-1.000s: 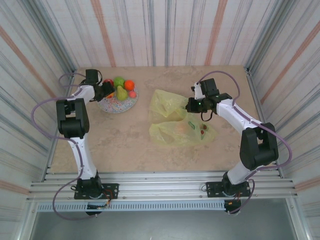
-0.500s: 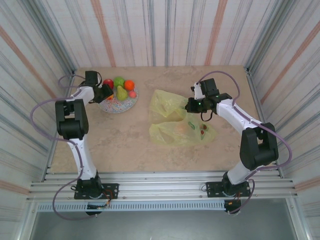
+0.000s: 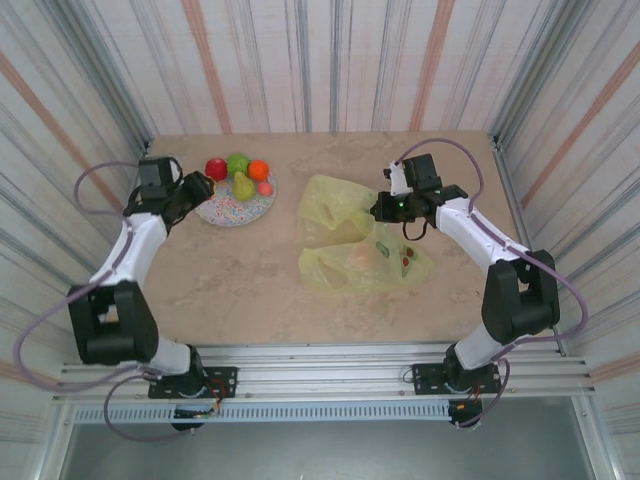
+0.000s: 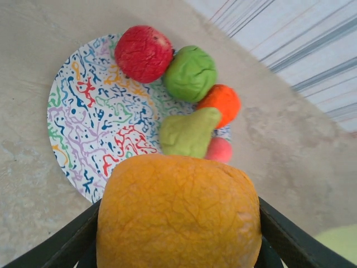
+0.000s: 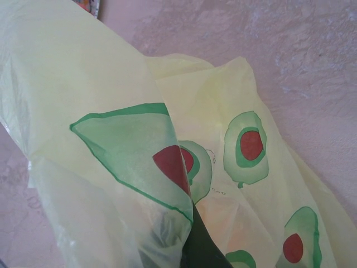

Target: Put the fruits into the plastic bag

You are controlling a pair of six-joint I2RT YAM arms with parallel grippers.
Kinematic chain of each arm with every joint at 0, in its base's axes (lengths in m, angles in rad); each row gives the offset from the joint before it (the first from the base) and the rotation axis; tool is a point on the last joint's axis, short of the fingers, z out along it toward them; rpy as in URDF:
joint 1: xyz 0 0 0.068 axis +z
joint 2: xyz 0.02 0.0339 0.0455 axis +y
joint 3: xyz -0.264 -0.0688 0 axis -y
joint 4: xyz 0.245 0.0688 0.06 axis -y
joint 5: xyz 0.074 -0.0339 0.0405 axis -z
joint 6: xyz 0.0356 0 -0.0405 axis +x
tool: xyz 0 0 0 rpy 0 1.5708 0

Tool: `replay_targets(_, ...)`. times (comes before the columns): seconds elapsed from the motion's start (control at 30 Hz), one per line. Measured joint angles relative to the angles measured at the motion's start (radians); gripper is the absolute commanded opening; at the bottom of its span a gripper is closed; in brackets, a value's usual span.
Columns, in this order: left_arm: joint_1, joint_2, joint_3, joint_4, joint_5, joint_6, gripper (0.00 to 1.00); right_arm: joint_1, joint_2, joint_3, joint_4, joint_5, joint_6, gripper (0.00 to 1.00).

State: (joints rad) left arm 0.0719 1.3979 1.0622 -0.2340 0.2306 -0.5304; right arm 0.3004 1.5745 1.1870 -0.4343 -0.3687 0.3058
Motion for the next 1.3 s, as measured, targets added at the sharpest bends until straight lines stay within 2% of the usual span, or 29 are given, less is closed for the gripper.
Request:
replay_targets(0.13, -0.018, -0.165, -0.070, -0.013, 0.030, -0.034, 0.59, -0.001, -0.002, 0.000, 0.000, -0.001, 0.001, 0.00)
replay_targets(0.2, -0.057, -0.240, -0.090, -0.028, 0.038, -0.043, 0.60, -0.002, -0.002, 0.001, 0.000, -0.006, 0.005, 0.00)
replay_targets(0.33, -0.211, -0.364, -0.138, -0.033, 0.042, -0.060, 0.60, -0.002, -0.002, 0.009, 0.001, -0.019, 0.017, 0.00)
replay_targets(0.47, -0.392, -0.406, -0.212, -0.009, 0.043, -0.089, 0.60, -0.002, -0.002, 0.016, 0.001, -0.034, 0.028, 0.00)
replay_targets(0.6, -0.562, -0.358, -0.262, 0.032, 0.039, -0.098, 0.60, -0.002, -0.002, 0.018, -0.003, -0.053, 0.034, 0.00)
replay_targets(0.7, -0.647, -0.285, -0.261, 0.085, 0.040, -0.092, 0.60, 0.003, 0.002, 0.034, -0.011, -0.058, 0.035, 0.00)
replay_targets(0.9, -0.681, -0.155, -0.239, 0.141, 0.039, -0.063, 0.60, 0.017, 0.003, 0.041, -0.013, -0.072, 0.034, 0.00)
replay_targets(1.13, -0.692, 0.014, -0.116, 0.203, 0.044, -0.024, 0.60, 0.020, 0.003, 0.053, -0.034, -0.082, 0.023, 0.00)
replay_targets(1.3, -0.774, 0.141, -0.040, 0.263, 0.060, 0.001, 0.60, 0.020, 0.003, 0.058, -0.035, -0.124, 0.027, 0.00)
